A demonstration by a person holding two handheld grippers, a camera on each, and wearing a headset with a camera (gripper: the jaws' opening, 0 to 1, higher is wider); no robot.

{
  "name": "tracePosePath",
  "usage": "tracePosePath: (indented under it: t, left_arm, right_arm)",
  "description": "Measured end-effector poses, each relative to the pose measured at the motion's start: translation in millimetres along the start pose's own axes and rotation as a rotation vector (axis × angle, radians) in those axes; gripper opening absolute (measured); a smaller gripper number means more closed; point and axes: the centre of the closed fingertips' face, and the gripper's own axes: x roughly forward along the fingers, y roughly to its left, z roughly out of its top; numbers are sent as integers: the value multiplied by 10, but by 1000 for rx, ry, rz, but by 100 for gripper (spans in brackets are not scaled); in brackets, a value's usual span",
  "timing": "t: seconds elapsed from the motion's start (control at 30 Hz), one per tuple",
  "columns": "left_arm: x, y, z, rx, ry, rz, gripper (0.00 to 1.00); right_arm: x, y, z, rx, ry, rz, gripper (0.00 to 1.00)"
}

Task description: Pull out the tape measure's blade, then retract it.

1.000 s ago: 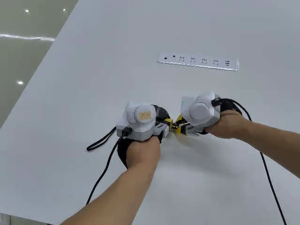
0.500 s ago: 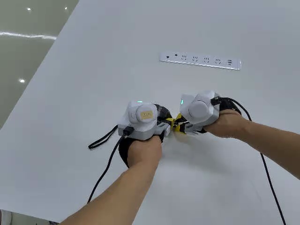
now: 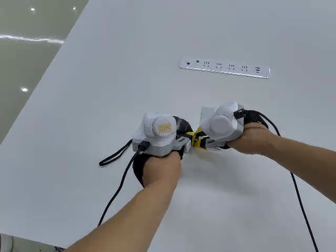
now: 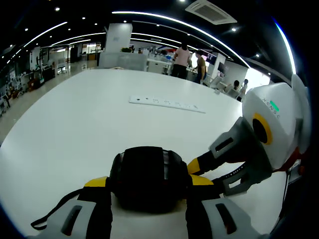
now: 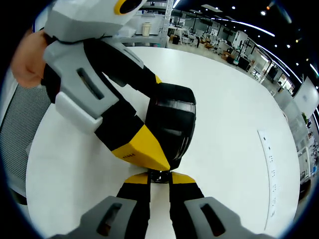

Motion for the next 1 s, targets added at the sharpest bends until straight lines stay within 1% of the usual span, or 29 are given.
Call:
tracePosePath:
  t: [0.3,1.0]
  left_arm:
    - [-5,4,-8,-4,1,-3,57]
    - [0,7,8,-2,-10,3,59]
  right_arm:
    - [9,4,10,-29,8,-4,13]
    - [4,2,-2,-45,4,-15,14]
